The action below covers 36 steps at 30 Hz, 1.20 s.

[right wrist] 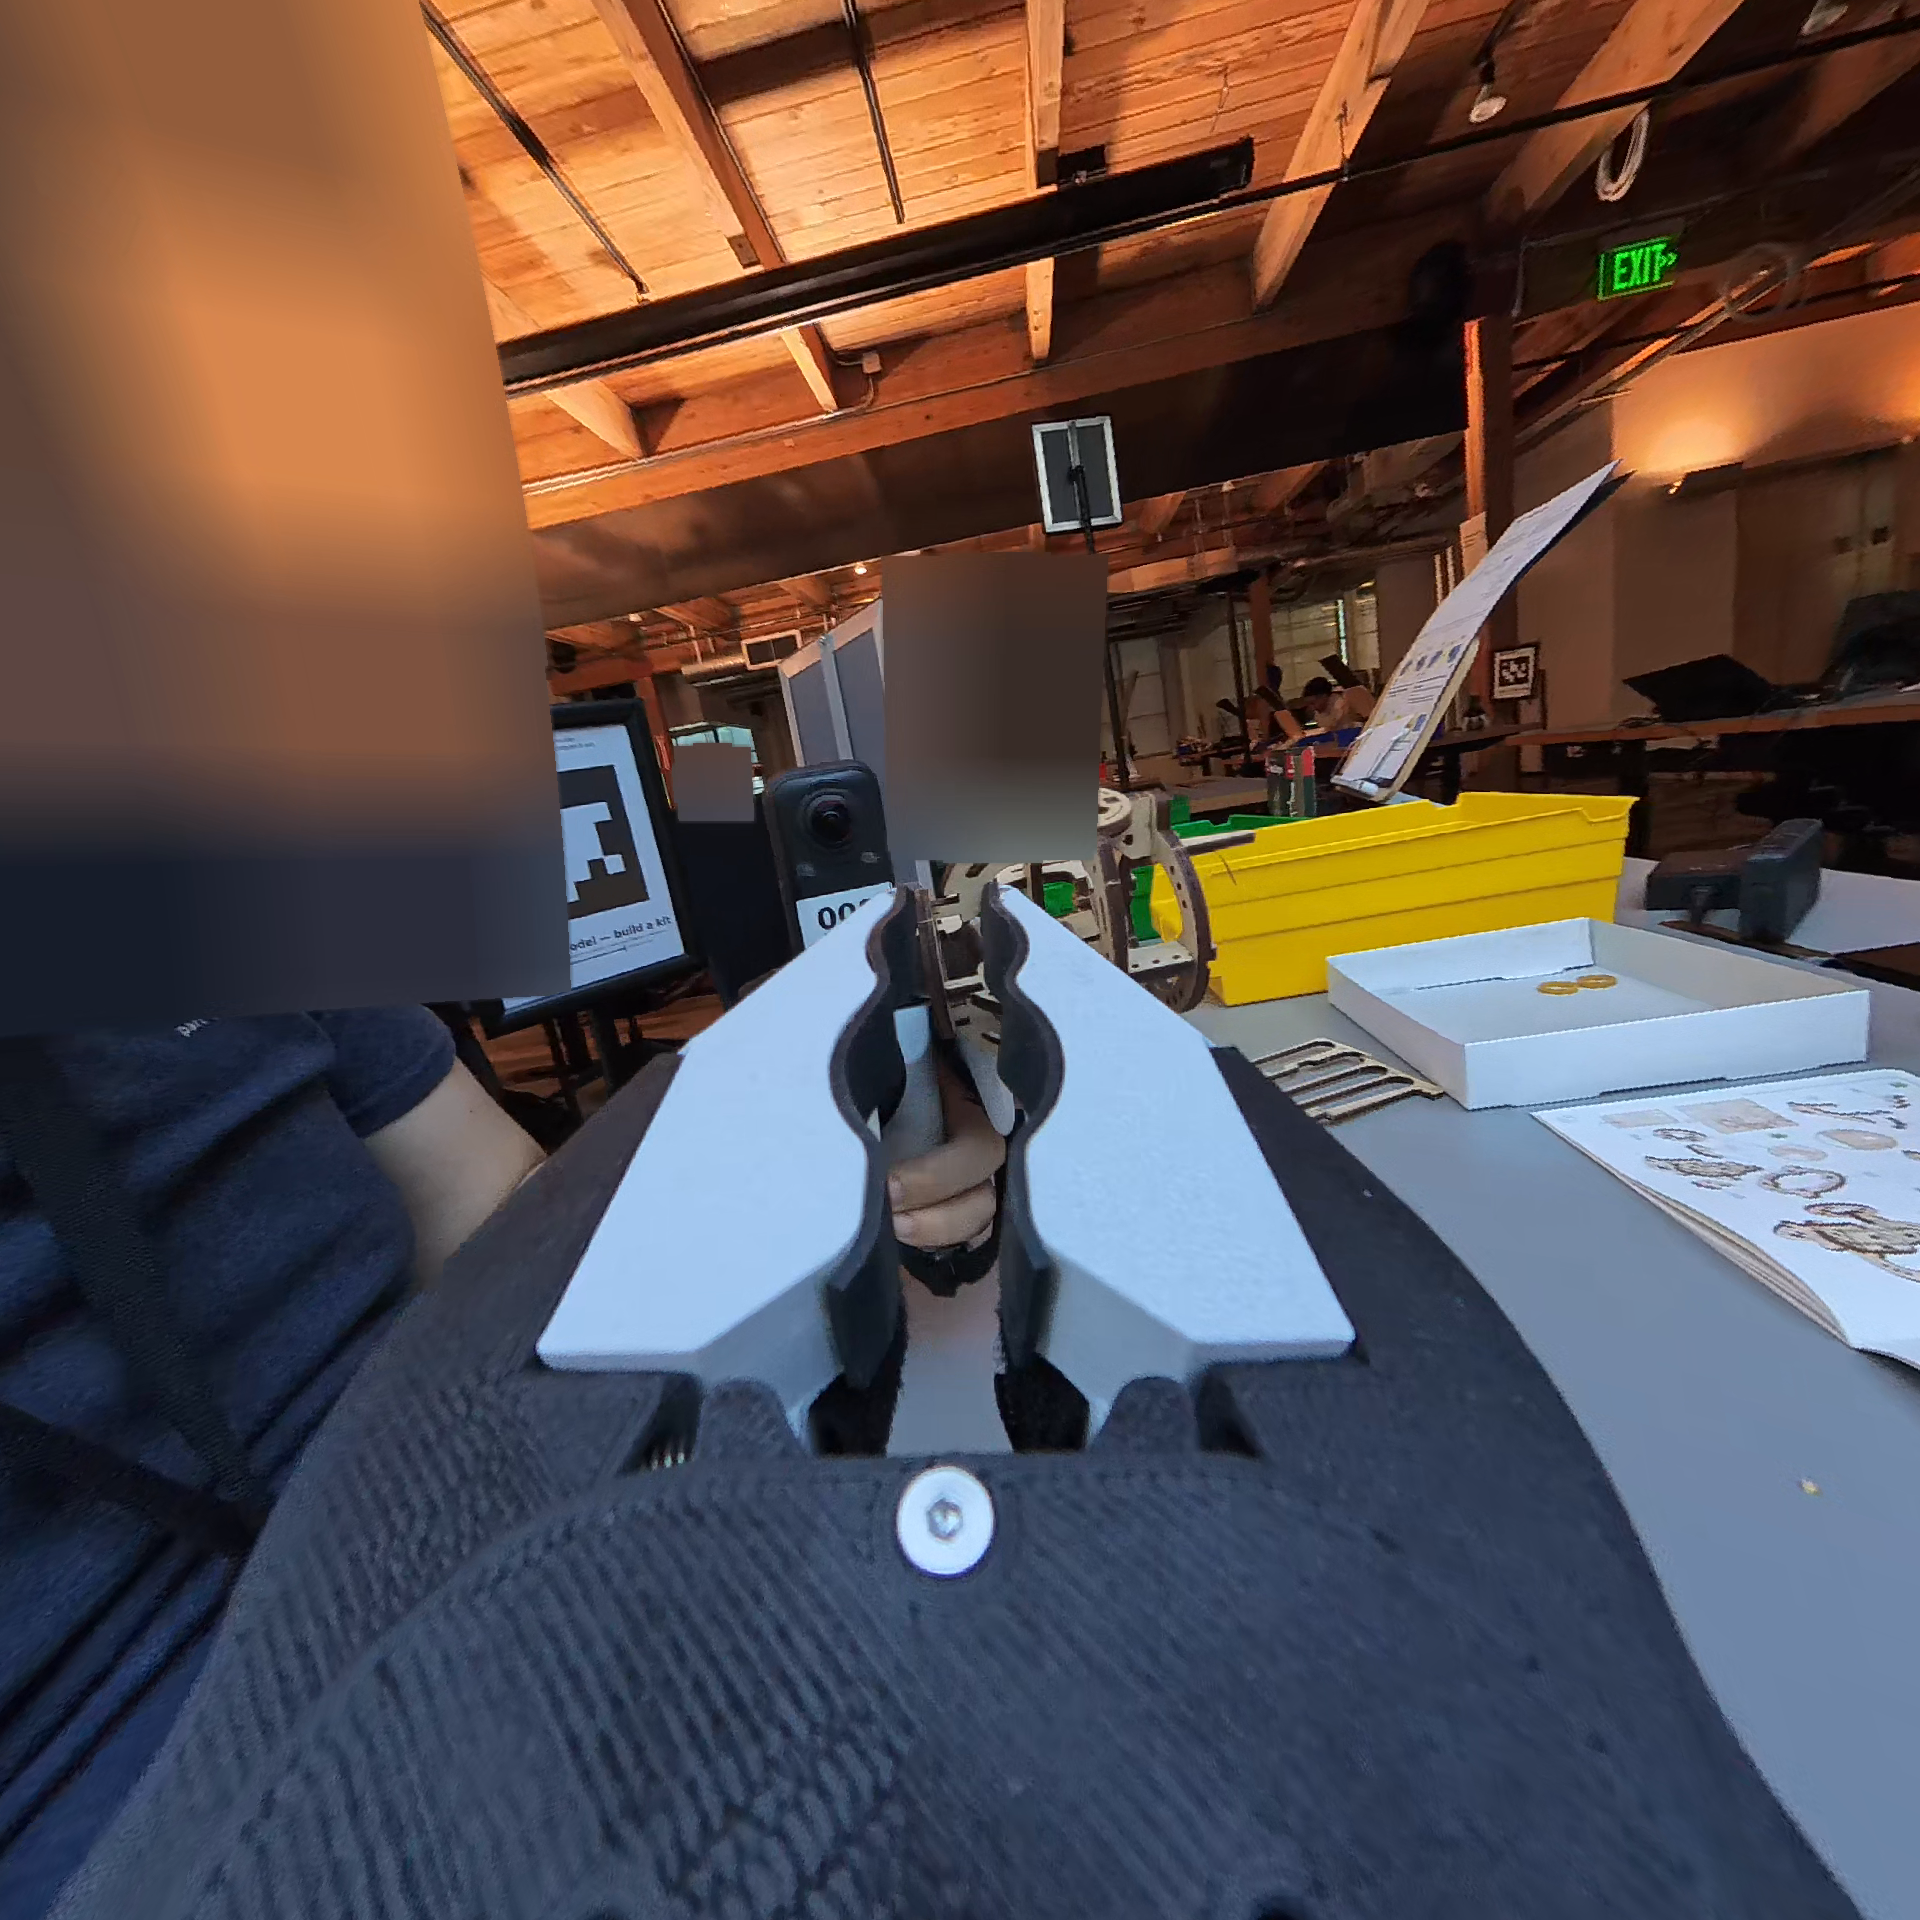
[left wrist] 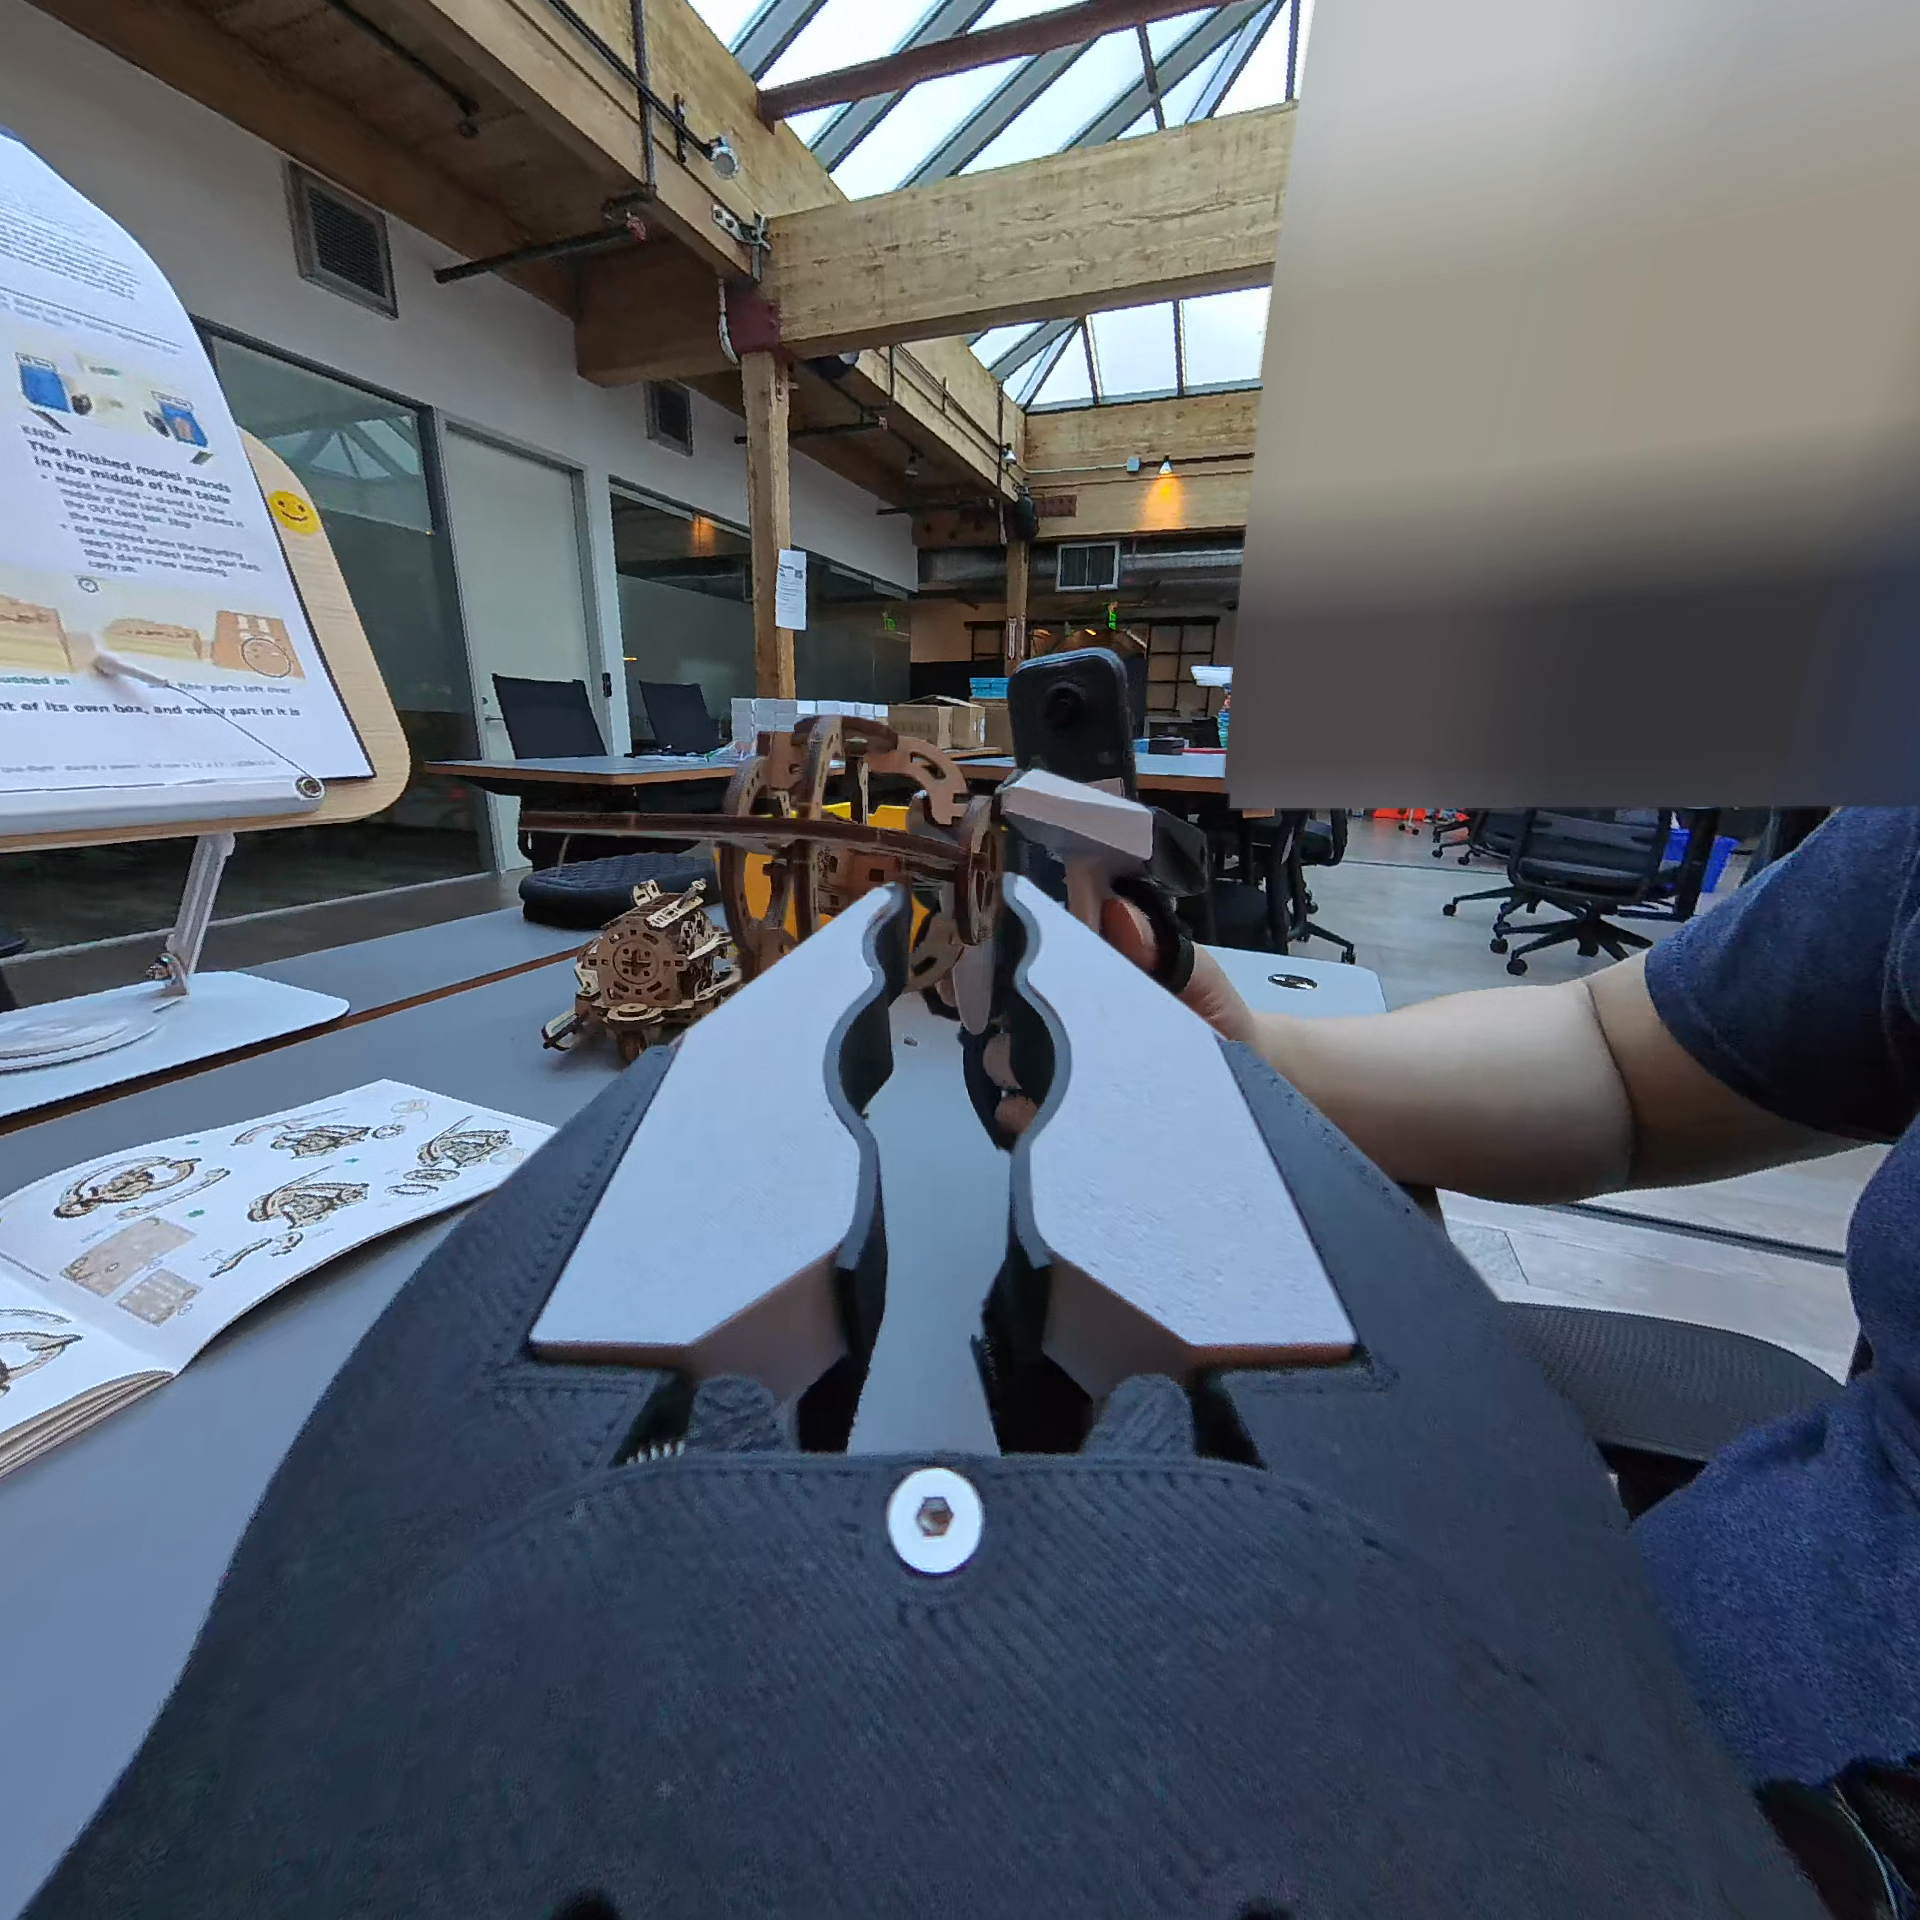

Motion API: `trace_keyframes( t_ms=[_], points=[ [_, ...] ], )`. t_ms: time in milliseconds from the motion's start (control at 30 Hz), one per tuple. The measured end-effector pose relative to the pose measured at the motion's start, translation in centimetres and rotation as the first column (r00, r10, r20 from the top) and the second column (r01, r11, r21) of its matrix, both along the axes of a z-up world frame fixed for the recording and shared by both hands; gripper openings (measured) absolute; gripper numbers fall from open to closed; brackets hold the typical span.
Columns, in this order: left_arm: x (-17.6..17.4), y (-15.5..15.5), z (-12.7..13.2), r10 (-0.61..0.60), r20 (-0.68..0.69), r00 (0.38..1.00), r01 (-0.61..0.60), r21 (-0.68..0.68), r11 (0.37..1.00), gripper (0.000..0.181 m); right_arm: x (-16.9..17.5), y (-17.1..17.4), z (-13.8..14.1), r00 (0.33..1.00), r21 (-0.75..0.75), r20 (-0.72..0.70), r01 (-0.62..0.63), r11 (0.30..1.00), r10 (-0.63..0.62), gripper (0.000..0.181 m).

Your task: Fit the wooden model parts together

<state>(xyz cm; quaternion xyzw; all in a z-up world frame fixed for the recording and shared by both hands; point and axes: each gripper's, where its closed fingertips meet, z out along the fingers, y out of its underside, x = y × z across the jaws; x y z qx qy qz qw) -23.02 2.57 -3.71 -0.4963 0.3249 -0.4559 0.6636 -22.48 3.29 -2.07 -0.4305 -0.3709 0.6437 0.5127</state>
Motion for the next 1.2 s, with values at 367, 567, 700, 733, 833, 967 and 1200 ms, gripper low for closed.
trace_keyframes(
  t_ms=[367,567,700,733,833,967,1200],
  points=[
    [0.3,-1.7,0.0,-0.078,-0.056,0.995,0.083,0.08,0.993,0.0,0.1,-0.8,0.3,0.999,0.034,0.001,-0.053,0.998,0.053,0.02],
    [0.4,-2.1,0.0,-0.113,-0.045,0.993,0.116,0.069,0.991,0.0,0.2,-1.7,0.2,0.993,0.062,0.045,-0.11,0.992,0.107,0.018],
    [0.5,-2.0,-0.2,-0.119,-0.048,0.992,0.122,0.051,0.991,0.0,0.1,-1.6,-0.1,0.99,0.043,0.068,-0.125,0.991,0.122,0.016],
    [0.5,-2.0,-0.2,-0.118,-0.049,0.992,0.12,0.047,0.992,0.0,0.0,-1.7,-0.2,0.989,0.049,0.08,-0.126,0.991,0.121,0.016],
    [0.4,-2.0,-0.2,-0.135,-0.032,0.99,0.136,0.031,0.99,0.0,-0.1,-1.7,-0.3,0.989,0.058,0.091,-0.122,0.991,0.117,0.012],
    [0.4,-2.0,-0.3,-0.161,-0.013,0.987,0.161,-0.002,0.987,0.0,-0.1,-1.6,-0.5,0.985,0.027,0.095,-0.147,0.989,0.144,0.012],
    [0.2,-1.6,-0.5,-0.15,-0.009,0.989,0.15,-0.02,0.988,0.0,-0.2,-1.2,-0.9,0.986,0.012,0.12,-0.118,0.993,0.115,0.011]
  ],
)
